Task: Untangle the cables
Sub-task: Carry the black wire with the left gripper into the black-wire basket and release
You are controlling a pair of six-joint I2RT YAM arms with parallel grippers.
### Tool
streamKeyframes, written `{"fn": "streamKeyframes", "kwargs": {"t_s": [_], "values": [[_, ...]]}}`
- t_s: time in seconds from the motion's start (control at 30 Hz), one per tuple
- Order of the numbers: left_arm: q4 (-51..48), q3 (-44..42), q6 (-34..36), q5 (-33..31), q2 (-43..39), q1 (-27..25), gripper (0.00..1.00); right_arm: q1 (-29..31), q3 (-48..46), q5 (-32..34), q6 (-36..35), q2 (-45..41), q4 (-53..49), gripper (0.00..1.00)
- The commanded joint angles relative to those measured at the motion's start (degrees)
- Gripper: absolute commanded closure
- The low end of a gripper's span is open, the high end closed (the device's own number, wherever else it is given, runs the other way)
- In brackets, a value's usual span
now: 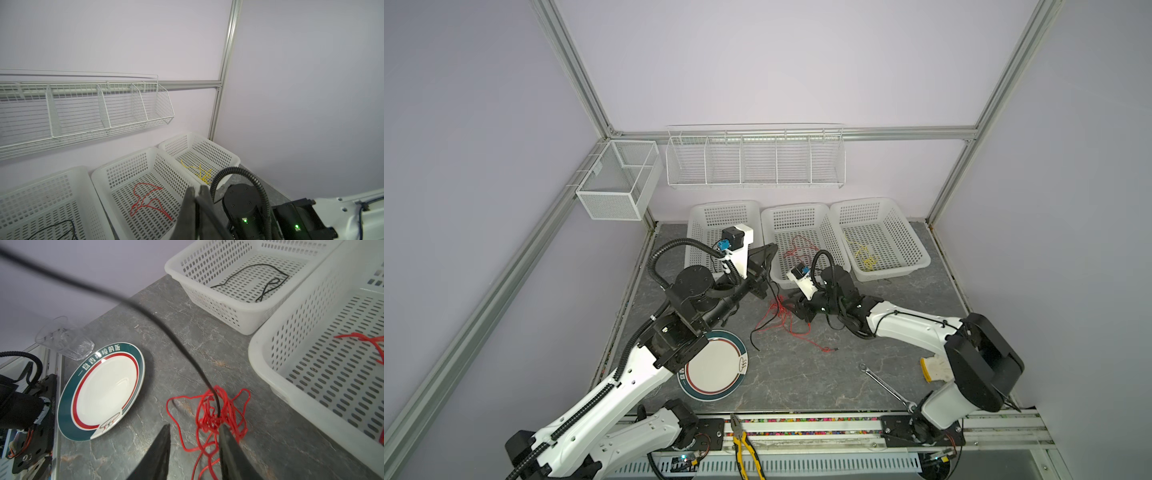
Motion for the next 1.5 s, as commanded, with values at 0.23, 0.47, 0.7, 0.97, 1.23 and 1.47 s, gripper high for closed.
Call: {"fn": "streamKeyframes", "kwargs": {"t_s": [0.23,0.47,0.7,0.97,1.23,1.47], "values": [[0.61,2.16,7.80,-13.66,-3.00,-0.06,1.00,-0.37,-1.47,3.43,-0.87,-0.03,-2.68,0.59],[0.62,7.40,9.74,-17.90,1.87,5.32,1.00,-0.35,-1.51,2.70,-0.30,-0.31,-2.60,0.58],[-0.91,12.97,3.88,-10.75,11.11,17.22,1.00,-0.16,-1.46,1.87,0.18,-1.84,-2.89,0.57],[-0.91,18.42,-2.15,-5.38,21.49,26.83,1.00,0.45,-3.45,1.12,0.66,-2.88,-3.01,0.56],[-5.10,24.99,-8.86,-5.21,32.32,31.26,1.00,0.65,-3.13,0.06,0.89,-2.69,-3.18,0.56],[-14.50,31.86,-14.32,-13.44,42.09,32.26,1.00,0.82,-3.54,0.25,0.80,-3.79,-3.34,0.56]]}}
